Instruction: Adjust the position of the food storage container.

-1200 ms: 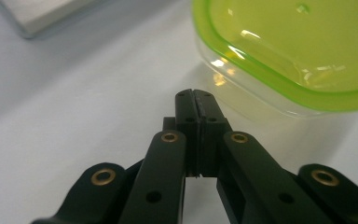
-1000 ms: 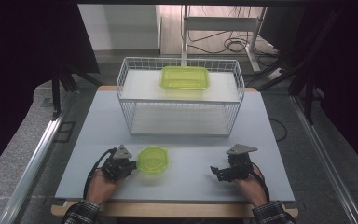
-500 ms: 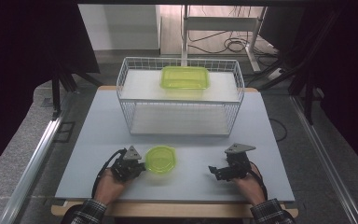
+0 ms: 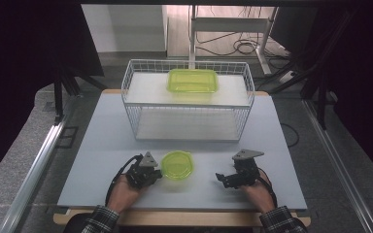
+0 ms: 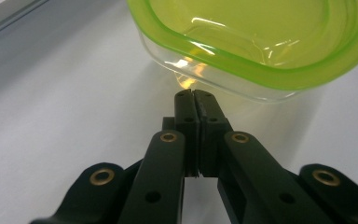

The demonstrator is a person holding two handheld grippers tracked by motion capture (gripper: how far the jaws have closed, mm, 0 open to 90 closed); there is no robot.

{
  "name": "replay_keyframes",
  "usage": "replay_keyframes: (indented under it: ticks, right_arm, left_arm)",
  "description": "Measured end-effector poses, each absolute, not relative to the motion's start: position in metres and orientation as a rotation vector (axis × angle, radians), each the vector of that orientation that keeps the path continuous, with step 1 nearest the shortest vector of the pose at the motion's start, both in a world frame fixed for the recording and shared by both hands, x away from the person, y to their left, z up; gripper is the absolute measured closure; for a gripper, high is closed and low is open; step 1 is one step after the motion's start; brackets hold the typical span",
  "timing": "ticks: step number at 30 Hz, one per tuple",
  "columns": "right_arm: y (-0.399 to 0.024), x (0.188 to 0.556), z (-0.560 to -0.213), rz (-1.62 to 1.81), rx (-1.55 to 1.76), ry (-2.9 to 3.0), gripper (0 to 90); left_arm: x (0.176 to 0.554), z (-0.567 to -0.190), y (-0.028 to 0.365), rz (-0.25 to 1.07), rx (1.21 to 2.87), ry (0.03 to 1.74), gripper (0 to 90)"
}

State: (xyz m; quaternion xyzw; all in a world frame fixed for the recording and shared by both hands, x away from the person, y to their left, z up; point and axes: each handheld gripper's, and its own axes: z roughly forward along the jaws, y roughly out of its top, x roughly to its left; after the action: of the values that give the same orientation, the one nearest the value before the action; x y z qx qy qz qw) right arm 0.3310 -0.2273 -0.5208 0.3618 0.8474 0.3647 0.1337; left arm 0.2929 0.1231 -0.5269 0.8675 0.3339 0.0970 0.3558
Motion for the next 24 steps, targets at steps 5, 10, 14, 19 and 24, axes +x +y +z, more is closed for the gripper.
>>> replay_keyframes:
  ticks: [5,10,14,19,24]
  right_arm:
    - [-0.226,0.331,-0.521,1.057,1.041,2.465,3.0]
    - [-0.224,0.33,-0.522,1.053,1.033,2.477,3.1]
    - [-0.224,0.33,-0.521,1.059,1.029,2.473,3.0]
    - [-0.225,0.329,-0.52,1.07,1.031,2.468,3.0]
    - [-0.225,0.328,-0.519,1.066,1.03,2.473,3.0]
  left_arm:
    - [0.294,-0.528,0.111,0.242,2.242,0.844,89.3]
    - [0.293,-0.529,0.1,0.261,2.268,0.812,88.6]
    - [0.291,-0.526,0.105,0.28,2.257,0.829,82.6]
    - [0.283,-0.524,0.117,0.308,2.214,0.863,61.5]
    - [0.275,-0.521,0.132,0.325,2.171,0.892,39.2]
